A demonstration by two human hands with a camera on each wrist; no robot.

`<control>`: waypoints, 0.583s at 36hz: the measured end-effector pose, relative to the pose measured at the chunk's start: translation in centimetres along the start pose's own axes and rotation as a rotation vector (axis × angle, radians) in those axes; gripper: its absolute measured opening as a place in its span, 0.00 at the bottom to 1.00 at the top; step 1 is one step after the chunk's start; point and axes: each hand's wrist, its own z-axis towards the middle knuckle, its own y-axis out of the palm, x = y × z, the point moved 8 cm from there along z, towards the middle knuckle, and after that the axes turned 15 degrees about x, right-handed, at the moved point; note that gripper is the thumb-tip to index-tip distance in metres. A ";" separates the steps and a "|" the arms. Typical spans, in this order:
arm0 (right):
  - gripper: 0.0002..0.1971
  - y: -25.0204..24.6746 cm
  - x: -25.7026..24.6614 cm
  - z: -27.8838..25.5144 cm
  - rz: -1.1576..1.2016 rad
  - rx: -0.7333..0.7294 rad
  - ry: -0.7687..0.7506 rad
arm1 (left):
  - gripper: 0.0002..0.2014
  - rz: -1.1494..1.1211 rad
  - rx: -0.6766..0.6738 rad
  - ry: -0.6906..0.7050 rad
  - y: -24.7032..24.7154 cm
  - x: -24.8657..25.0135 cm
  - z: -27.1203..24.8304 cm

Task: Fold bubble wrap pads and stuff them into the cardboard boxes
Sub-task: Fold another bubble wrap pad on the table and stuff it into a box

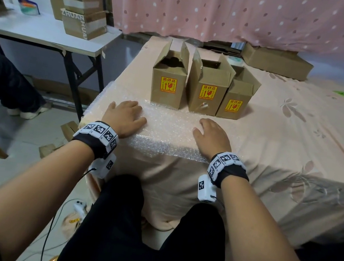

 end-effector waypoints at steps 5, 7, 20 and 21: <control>0.25 0.0 0.1 0.1 0.000 0.003 0.003 | 0.27 0.001 0.017 0.025 0.3 -0.3 0.0; 0.25 0.0 0.1 0.0 0.003 0.003 0.004 | 0.28 0.008 0.039 0.018 0.5 -0.5 -0.1; 0.24 -0.3 -0.1 0.0 0.013 0.024 0.000 | 0.24 -0.039 0.195 -0.044 -0.7 -0.8 -0.4; 0.24 -0.3 -0.1 0.0 0.014 0.025 0.001 | 0.24 -0.035 0.199 -0.038 -0.7 -0.8 -0.4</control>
